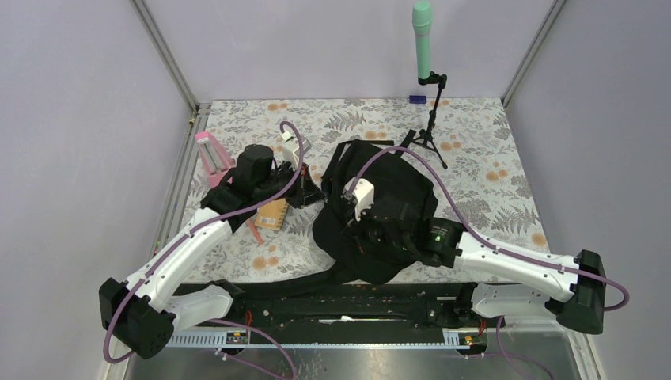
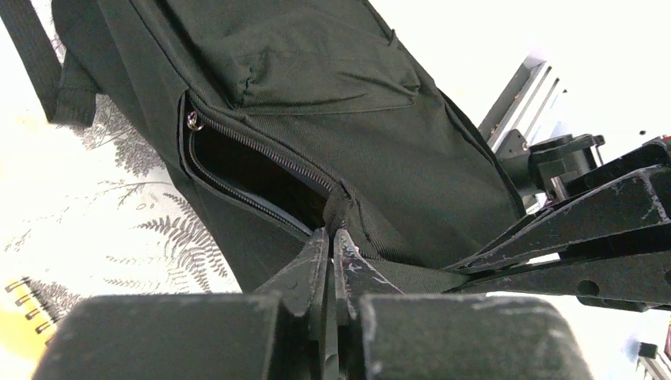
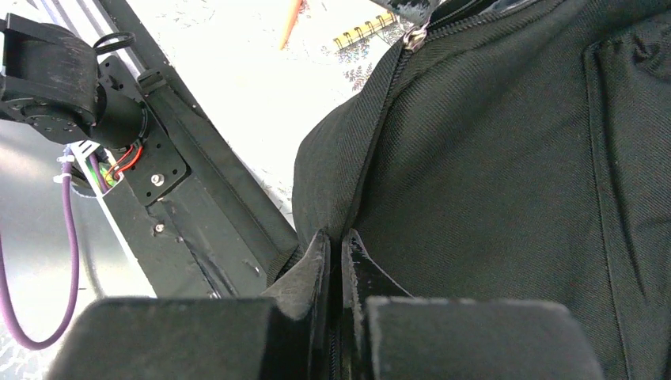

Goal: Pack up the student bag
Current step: Zip the student bag at the center of the board.

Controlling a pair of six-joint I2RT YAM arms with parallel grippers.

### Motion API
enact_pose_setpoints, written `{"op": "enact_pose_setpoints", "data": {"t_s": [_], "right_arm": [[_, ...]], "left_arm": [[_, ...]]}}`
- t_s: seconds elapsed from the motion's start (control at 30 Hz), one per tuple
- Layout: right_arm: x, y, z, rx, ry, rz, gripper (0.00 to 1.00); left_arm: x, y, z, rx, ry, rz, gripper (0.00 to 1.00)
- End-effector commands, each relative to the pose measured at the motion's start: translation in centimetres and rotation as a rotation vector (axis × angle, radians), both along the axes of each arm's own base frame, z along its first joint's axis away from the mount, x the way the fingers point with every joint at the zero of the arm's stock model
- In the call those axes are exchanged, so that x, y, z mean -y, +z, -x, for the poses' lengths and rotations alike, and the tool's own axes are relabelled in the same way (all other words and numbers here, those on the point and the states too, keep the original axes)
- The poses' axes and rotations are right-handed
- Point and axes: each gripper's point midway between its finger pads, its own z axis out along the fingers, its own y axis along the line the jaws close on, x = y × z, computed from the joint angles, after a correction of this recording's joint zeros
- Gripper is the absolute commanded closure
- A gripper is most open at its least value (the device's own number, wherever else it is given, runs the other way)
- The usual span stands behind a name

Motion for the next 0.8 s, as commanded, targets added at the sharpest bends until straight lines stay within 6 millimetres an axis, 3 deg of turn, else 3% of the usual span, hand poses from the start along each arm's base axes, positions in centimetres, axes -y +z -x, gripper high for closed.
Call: {"op": "enact_pose_setpoints", "data": {"t_s": [0.0,0.2,0.77], "right_arm": [[1.0,1.2,2.9,-0.036,0.087,-0.007,1.0],[2.2,1.8,2.8,-0.008,0.066,-0.017,1.0],[4.3,2.5,4.9,0.002,0.153,-0.031,1.0]], "left_arm": [[0.2,6.8,-3.3,0.245,0.074,0.124,1.0],[-0.1,6.7,-3.7,0.223,0.117,0.125,1.0],[0.8,6.5,-5.0,0.144,0.189,0.237,1.0]]}}
